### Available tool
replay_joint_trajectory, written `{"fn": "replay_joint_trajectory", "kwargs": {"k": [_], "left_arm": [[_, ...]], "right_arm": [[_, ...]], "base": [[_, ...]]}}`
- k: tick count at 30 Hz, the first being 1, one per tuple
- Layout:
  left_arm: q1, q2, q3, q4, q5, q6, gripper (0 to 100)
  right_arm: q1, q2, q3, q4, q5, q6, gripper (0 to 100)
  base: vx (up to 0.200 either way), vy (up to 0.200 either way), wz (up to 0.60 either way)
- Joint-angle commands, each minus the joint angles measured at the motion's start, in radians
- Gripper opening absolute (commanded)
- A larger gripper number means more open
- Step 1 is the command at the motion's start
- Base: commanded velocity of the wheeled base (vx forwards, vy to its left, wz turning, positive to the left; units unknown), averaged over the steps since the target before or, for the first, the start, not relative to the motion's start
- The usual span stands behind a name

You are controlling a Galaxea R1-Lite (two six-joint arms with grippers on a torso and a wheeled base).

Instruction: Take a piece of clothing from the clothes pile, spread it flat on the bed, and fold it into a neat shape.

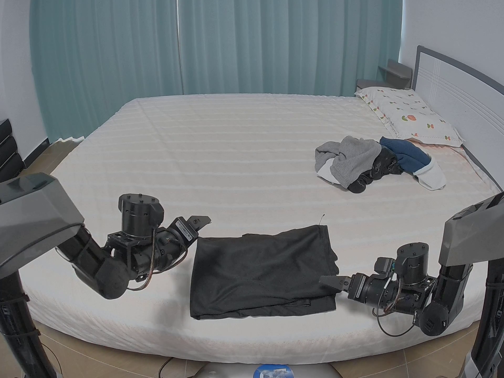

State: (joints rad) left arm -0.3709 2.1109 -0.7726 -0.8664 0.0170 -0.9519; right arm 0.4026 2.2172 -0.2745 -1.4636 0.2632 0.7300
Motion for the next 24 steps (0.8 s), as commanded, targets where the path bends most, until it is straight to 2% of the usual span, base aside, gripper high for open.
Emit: {"fn": "replay_joint_trajectory", "kwargs": {"k": [1, 7, 8, 9, 18, 24], "left_arm": [[0.003, 0.204, -0.126, 0.021, 0.063, 0.004, 100], [0.012, 0.207, -0.14, 0.018, 0.067, 0.002, 100], [0.012, 0.209, -0.142, 0.017, 0.069, 0.002, 0], [0.012, 0.209, -0.145, 0.013, 0.067, 0.002, 0], [0.009, 0.205, -0.146, 0.01, 0.072, -0.005, 0], [0.009, 0.204, -0.142, 0.01, 0.075, -0.008, 0]], "right_arm": [[0.022, 0.022, 0.018, -0.015, -0.004, 0.019, 100], [0.028, 0.022, 0.014, -0.015, -0.028, 0.019, 100], [0.027, 0.022, 0.014, -0.015, -0.032, 0.019, 100], [0.027, 0.021, 0.015, -0.015, -0.033, 0.017, 0], [0.024, 0.013, 0.031, -0.015, -0.088, 0.019, 0], [0.033, -0.007, 0.052, -0.015, -0.093, 0.019, 0]], "base": [[0.0, 0.0, 0.0], [0.0, 0.0, 0.0], [0.0, 0.0, 0.0], [0.0, 0.0, 0.0], [0.0, 0.0, 0.0], [0.0, 0.0, 0.0]]}}
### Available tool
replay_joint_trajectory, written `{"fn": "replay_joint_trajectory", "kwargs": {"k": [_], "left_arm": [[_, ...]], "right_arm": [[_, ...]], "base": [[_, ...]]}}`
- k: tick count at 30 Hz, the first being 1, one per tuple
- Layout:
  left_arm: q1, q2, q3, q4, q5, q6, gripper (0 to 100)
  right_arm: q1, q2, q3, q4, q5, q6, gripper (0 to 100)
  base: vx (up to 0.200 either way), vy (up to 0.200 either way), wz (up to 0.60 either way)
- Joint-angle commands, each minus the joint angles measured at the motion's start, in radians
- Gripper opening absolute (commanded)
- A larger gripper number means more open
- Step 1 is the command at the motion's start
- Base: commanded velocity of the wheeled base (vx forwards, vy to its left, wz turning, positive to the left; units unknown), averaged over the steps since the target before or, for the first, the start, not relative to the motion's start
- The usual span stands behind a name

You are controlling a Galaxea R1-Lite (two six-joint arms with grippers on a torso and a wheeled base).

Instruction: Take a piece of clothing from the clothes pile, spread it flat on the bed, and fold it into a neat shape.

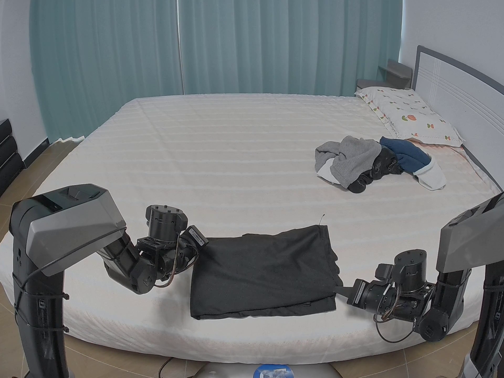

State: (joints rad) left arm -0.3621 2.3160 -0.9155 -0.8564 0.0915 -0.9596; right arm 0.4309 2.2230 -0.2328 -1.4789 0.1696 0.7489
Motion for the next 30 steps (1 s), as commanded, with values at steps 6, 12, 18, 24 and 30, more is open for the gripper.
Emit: {"fn": "replay_joint_trajectory", "kwargs": {"k": [6, 12, 18, 24, 30], "left_arm": [[0.005, 0.0, -0.008, 0.0, 0.017, -0.002, 0], [0.003, 0.0, -0.009, 0.002, 0.017, -0.002, 0], [-0.003, 0.0, -0.002, 0.002, 0.016, -0.001, 0], [-0.006, -0.003, 0.009, 0.0, 0.01, -0.002, 100], [-0.003, -0.018, 0.014, 0.0, 0.01, -0.004, 100]], "right_arm": [[0.032, -0.059, 0.064, 0.0, 0.001, -0.003, 0], [0.037, -0.062, 0.076, 0.002, -0.001, -0.005, 0], [0.031, -0.026, 0.078, 0.0, 0.001, -0.008, 0], [0.031, -0.005, 0.066, -0.006, -0.001, -0.011, 100], [-0.001, -0.051, 0.055, -0.067, -0.001, -0.02, 100]], "base": [[0.0, 0.0, 0.0], [0.0, 0.0, 0.0], [0.0, 0.0, 0.0], [0.0, 0.0, 0.0], [0.0, 0.0, 0.0]]}}
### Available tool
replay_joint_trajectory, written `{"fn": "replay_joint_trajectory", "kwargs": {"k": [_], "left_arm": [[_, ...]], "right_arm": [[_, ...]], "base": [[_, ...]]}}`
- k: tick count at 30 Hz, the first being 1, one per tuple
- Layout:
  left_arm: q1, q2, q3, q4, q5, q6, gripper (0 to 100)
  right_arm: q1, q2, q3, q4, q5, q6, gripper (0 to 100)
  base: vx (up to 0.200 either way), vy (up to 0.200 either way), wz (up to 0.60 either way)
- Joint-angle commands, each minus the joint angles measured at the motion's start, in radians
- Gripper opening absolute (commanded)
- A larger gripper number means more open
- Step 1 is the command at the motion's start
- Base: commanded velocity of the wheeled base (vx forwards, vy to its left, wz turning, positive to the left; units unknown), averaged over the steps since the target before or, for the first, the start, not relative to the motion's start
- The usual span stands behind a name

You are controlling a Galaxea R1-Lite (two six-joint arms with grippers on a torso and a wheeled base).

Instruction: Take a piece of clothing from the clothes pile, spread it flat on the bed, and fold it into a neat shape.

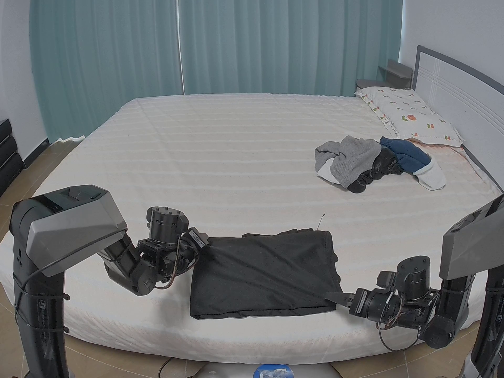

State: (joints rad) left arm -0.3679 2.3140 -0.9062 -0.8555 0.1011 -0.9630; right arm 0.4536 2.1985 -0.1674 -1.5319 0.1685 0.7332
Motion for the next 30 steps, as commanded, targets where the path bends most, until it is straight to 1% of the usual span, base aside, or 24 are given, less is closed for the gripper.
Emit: {"fn": "replay_joint_trajectory", "kwargs": {"k": [1, 2, 3, 4, 5, 6, 8, 14, 17, 20, 21, 30], "left_arm": [[0.01, -0.028, 0.007, 0.001, -0.001, -0.003, 100], [0.01, -0.028, 0.007, 0.001, -0.001, -0.003, 100], [0.014, -0.039, 0.016, 0.001, -0.001, -0.003, 100], [0.021, -0.054, 0.036, 0.001, -0.003, -0.003, 100], [0.023, -0.059, 0.043, 0.001, -0.003, -0.005, 100], [0.026, -0.064, 0.052, 0.001, -0.003, -0.005, 100], [0.029, -0.065, 0.062, 0.0, -0.001, -0.005, 100], [0.035, -0.071, 0.075, 0.0, 0.0, -0.003, 100], [0.035, -0.073, 0.076, 0.0, 0.002, -0.003, 100], [0.033, -0.071, 0.076, 0.0, 0.003, -0.002, 100], [0.033, -0.071, 0.076, 0.0, 0.003, -0.002, 100], [0.033, -0.07, 0.076, -0.007, 0.005, 0.0, 100]], "right_arm": [[-0.053, -0.034, -0.061, -0.004, 0.0, -0.008, 100], [-0.053, -0.034, -0.061, -0.004, 0.0, -0.008, 100], [-0.07, -0.025, -0.106, 0.006, 0.002, -0.008, 100], [-0.101, 0.01, -0.188, 0.036, 0.003, -0.008, 100], [-0.107, 0.027, -0.218, 0.049, 0.003, -0.008, 100], [-0.116, 0.066, -0.285, 0.07, 0.002, -0.006, 100], [-0.125, 0.115, -0.382, 0.102, 0.0, -0.005, 100], [-0.124, 0.194, -0.575, 0.228, -0.003, 0.003, 100], [-0.122, 0.225, -0.624, 0.243, -0.034, 0.002, 100], [-0.121, 0.257, -0.682, 0.248, -0.078, 0.0, 100], [-0.121, 0.257, -0.682, 0.248, -0.078, 0.0, 0], [-0.135, 0.279, -0.727, 0.242, -0.086, 0.003, 0]], "base": [[0.0, 0.0, 0.0], [0.0, 0.0, 0.0], [0.0, 0.0, 0.0], [0.0, 0.0, 0.0], [0.0, 0.0, 0.0], [0.0, 0.0, 0.0], [0.0, 0.0, 0.0], [0.0, 0.0, 0.0], [0.0, 0.0, 0.0], [0.0, 0.0, 0.0], [0.0, 0.0, 0.0], [0.0, 0.0, 0.0]]}}
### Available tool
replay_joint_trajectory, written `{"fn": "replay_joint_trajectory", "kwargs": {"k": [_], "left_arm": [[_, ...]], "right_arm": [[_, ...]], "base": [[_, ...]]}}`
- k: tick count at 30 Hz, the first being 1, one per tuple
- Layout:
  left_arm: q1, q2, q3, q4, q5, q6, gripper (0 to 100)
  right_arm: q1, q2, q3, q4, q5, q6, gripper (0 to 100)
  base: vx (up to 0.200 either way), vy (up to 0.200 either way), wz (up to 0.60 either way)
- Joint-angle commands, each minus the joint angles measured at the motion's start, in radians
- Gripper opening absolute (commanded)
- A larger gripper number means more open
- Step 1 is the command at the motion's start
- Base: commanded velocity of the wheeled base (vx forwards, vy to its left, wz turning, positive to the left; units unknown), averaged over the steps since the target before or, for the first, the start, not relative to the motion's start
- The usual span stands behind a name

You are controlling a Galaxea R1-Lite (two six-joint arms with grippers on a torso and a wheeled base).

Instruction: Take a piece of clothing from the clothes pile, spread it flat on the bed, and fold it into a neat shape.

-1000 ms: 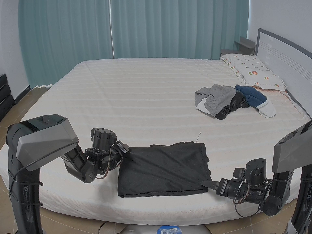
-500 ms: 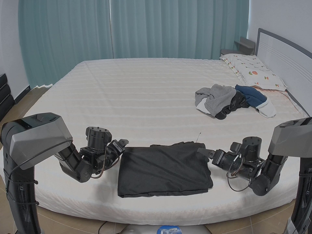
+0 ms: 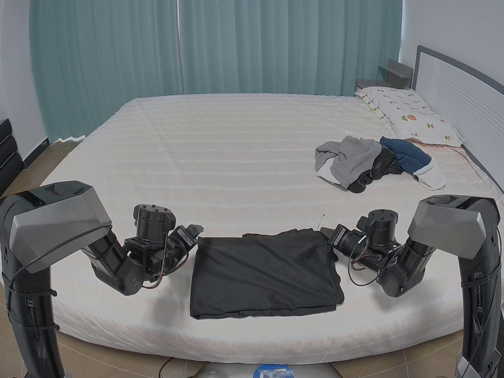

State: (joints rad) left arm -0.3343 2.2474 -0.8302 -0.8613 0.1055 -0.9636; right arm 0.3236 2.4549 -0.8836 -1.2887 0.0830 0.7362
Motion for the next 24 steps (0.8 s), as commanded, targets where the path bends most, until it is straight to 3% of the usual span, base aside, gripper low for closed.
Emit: {"fn": "replay_joint_trajectory", "kwargs": {"k": [1, 23, 24], "left_arm": [[0.0, -0.005, 0.0, 0.001, 0.002, 0.0, 100], [-0.002, -0.035, 0.029, -0.005, 0.003, 0.002, 100], [-0.002, -0.035, 0.031, -0.005, 0.003, 0.002, 100]], "right_arm": [[-0.008, 0.024, -0.015, -0.003, -0.002, 0.0, 0], [-0.037, 0.021, -0.077, 0.002, -0.022, -0.001, 0], [-0.037, 0.021, -0.075, 0.002, -0.02, -0.001, 100]], "base": [[0.0, 0.0, 0.0], [0.0, 0.0, 0.0], [0.0, 0.0, 0.0]]}}
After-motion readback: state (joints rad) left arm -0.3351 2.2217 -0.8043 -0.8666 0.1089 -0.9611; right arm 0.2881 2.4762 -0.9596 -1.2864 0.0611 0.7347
